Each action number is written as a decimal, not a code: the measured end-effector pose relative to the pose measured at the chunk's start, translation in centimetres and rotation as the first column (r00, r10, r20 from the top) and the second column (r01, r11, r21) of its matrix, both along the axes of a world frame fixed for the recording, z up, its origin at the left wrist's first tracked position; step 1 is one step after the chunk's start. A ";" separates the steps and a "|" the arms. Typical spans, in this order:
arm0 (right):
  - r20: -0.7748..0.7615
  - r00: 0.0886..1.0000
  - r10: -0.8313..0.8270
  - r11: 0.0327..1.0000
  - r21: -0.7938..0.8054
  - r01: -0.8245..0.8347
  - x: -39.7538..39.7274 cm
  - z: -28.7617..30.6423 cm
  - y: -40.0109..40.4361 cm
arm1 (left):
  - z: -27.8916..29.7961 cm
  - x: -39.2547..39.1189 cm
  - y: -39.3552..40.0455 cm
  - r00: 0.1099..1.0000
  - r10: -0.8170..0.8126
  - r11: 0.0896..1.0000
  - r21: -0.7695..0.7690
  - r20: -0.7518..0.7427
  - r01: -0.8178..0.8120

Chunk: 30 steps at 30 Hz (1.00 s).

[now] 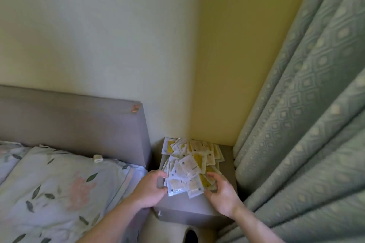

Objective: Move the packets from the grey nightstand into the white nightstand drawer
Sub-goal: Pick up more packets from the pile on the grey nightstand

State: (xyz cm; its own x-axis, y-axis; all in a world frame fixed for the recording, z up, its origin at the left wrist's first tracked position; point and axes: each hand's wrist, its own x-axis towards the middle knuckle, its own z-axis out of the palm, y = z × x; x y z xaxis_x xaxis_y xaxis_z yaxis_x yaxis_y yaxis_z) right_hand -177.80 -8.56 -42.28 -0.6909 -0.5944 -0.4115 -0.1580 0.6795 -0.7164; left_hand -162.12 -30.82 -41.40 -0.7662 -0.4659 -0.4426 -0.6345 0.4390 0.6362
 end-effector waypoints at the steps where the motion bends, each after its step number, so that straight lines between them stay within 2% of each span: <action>1: 0.021 1.000 -0.002 1.000 0.008 0.001 -1.6 -1.4 -0.9 | -0.6 -1.4 -0.8 1.000 0.022 1.000 0.017 0.021 -0.023; 5: 0.110 0.994 -0.010 0.998 0.059 0.003 -6.9 -6.1 -4.7 | -4.4 -6.3 -3.9 0.993 0.089 0.993 0.065 0.077 -0.094; 13: 0.140 0.988 -0.059 0.982 0.184 0.033 -12.7 -13.8 -11.3 | -14.3 -12.4 -8.0 0.956 0.178 0.957 0.183 0.233 -0.223; 18: 0.020 0.998 -0.063 0.964 0.260 0.055 -14.4 -20.1 -14.8 | -21.7 -15.7 -9.1 0.949 0.167 0.957 0.185 0.268 -0.221; 24: -0.107 0.994 -0.015 0.950 0.307 0.048 -14.5 -27.0 -17.4 | -28.9 -16.9 -9.0 0.933 0.232 0.957 0.107 0.275 -0.270; 30: -0.312 0.950 -0.002 0.930 0.348 0.116 -13.9 -31.4 -18.4 | -33.2 -17.4 -8.2 0.924 0.357 0.931 0.029 0.139 -0.364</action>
State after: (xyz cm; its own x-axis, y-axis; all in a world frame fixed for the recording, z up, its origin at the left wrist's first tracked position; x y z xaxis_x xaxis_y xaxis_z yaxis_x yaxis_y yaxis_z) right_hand -191.70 -27.01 -73.71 -0.8446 -0.4007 -0.3552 -0.2788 0.8954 -0.3472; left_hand -179.48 -39.00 -74.62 -0.4855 -0.6729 -0.5581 -0.8217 0.1332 0.5542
